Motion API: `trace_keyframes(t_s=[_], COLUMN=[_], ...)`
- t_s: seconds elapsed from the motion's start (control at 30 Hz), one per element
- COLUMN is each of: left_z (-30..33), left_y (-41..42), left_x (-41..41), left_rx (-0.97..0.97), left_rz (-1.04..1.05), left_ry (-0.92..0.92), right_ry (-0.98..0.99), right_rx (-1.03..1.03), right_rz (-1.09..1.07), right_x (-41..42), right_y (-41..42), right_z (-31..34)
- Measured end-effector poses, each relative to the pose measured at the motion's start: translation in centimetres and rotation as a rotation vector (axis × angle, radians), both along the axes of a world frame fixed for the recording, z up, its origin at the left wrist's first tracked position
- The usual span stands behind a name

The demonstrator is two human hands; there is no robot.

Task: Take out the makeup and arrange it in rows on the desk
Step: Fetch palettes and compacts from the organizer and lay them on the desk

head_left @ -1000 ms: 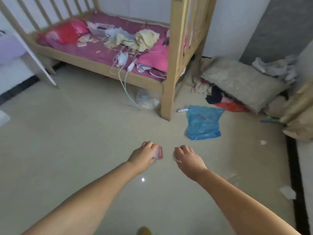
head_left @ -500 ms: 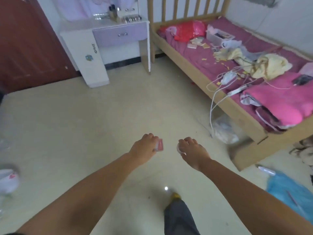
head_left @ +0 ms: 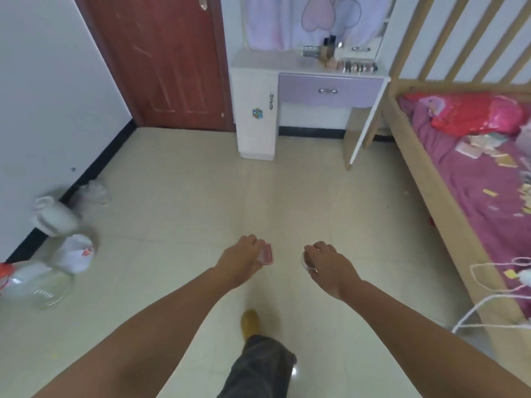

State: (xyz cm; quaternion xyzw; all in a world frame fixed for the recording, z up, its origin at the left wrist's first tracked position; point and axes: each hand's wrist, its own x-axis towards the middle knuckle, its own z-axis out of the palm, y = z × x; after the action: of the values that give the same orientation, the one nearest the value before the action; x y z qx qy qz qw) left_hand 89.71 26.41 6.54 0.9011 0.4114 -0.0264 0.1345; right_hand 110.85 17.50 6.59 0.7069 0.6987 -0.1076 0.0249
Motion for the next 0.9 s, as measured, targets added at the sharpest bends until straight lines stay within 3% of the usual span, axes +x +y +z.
trace_keyframes(t_s=[0.6,0.9], left_z=[3.8,3.5], left_y=[43.6,63.8], left_x=[19.3,30.8], left_rx=[0.067,0.138], left_rz=[-0.056,0.067], left_ry=[0.015,-0.056], right_ry=[0.045,0.013], right_rx=[0.059,0.106], right_rz=[-0.039,0.046], right_x=[19.5,32.2], right_y=[43.1,65.7], right_z=[2.2,2.2])
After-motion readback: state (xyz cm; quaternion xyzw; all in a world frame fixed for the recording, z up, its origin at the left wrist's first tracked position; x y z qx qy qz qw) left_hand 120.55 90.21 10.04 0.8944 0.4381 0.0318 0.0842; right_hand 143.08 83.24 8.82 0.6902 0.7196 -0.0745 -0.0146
